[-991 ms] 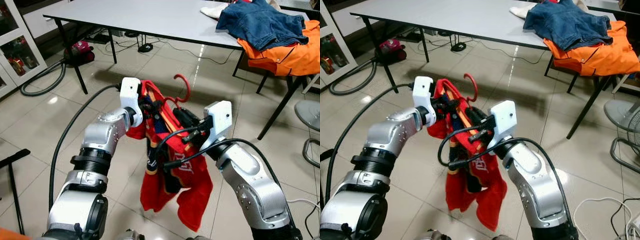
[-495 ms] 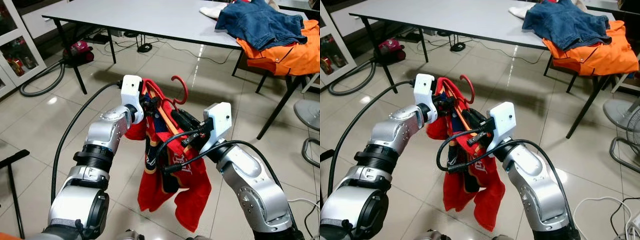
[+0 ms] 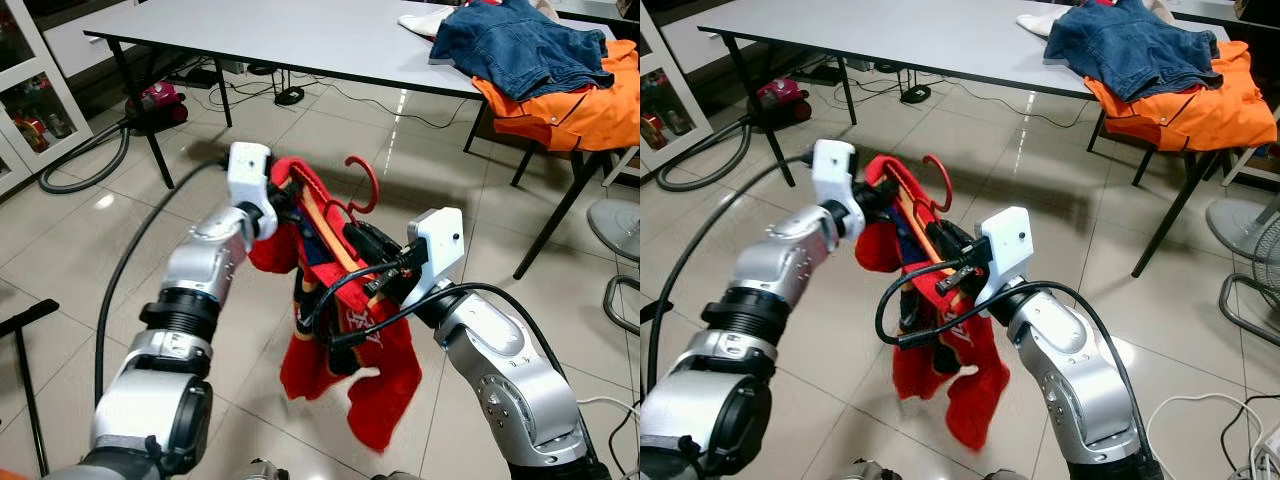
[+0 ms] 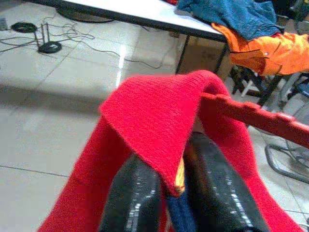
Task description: Hang hanger
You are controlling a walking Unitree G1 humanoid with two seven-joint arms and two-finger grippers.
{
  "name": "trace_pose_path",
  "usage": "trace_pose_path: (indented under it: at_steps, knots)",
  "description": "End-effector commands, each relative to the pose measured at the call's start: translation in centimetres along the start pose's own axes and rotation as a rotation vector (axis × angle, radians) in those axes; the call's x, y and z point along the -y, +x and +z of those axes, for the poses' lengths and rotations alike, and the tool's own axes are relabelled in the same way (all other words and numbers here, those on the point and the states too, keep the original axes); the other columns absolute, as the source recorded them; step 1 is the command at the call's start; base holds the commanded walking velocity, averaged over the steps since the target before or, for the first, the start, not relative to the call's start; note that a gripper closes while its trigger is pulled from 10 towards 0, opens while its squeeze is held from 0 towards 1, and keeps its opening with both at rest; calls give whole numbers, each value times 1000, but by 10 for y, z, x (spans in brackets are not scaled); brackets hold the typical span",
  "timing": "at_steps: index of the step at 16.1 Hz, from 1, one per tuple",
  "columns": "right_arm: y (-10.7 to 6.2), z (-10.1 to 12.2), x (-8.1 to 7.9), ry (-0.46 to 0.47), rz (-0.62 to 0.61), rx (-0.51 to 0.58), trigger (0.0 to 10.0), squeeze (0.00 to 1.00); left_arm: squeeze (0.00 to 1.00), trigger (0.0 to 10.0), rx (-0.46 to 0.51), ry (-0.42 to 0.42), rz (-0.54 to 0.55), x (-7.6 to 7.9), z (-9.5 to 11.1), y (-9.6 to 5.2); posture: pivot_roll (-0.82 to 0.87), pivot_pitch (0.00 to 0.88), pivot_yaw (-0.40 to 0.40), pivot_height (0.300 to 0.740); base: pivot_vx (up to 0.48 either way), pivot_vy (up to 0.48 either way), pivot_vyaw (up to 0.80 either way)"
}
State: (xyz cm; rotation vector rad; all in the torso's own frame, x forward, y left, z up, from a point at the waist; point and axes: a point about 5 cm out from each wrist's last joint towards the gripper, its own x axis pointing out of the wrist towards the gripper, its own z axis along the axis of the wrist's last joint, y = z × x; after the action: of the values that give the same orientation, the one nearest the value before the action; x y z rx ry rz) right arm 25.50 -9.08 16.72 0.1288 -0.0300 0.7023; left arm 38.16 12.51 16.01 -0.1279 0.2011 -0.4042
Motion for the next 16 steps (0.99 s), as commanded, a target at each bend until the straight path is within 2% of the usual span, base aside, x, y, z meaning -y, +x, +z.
trace_pose_path:
  at_steps: [1, 2, 3, 6, 9, 10, 13, 14, 16]
  knots:
    - [-1, 11, -1, 4, 18, 46, 0, 0, 0, 0, 35, 30, 19, -3, 11, 1, -64, 0, 39, 740, 0, 0, 0]
    - [-1, 12, 0, 27, 13, 53, 0, 0, 0, 0, 31, 62, 25, -5, 11, 0, -65, 0, 40, 740, 0, 0, 0]
    - [-3, 17, -1, 127, 71, 65, 0, 0, 0, 0, 6, 218, 104, -18, 10, -2, -70, 1, 41, 740, 0, 0, 0]
    - [-6, 24, 6, 147, 63, 86, 0, 0, 0, 0, 9, 213, 110, -22, 13, -2, -71, 2, 40, 740, 0, 0, 0]
    - [-8, 28, 10, 181, 71, 86, 0, 0, 0, 0, 16, 215, 87, -19, 11, -1, -72, 6, 40, 740, 0, 0, 0]
    - [-11, 27, 9, 175, 101, 51, 0, 0, 0, 0, 43, 205, 87, -19, 14, -1, -72, 8, 40, 740, 0, 0, 0]
    - [-18, 10, 10, 96, 156, -106, 0, 0, 0, 0, 195, 127, 46, -11, 45, -1, -66, 12, 39, 740, 0, 0, 0]
    - [-19, 7, 10, 83, 161, -132, 0, 0, 0, 0, 216, 111, 40, -9, 51, -1, -66, 13, 39, 740, 0, 0, 0]
    - [-21, -10, 10, 45, 169, -222, 0, 0, 0, 0, 322, -16, -35, 2, 82, -5, -62, 13, 37, 740, 0, 0, 0]
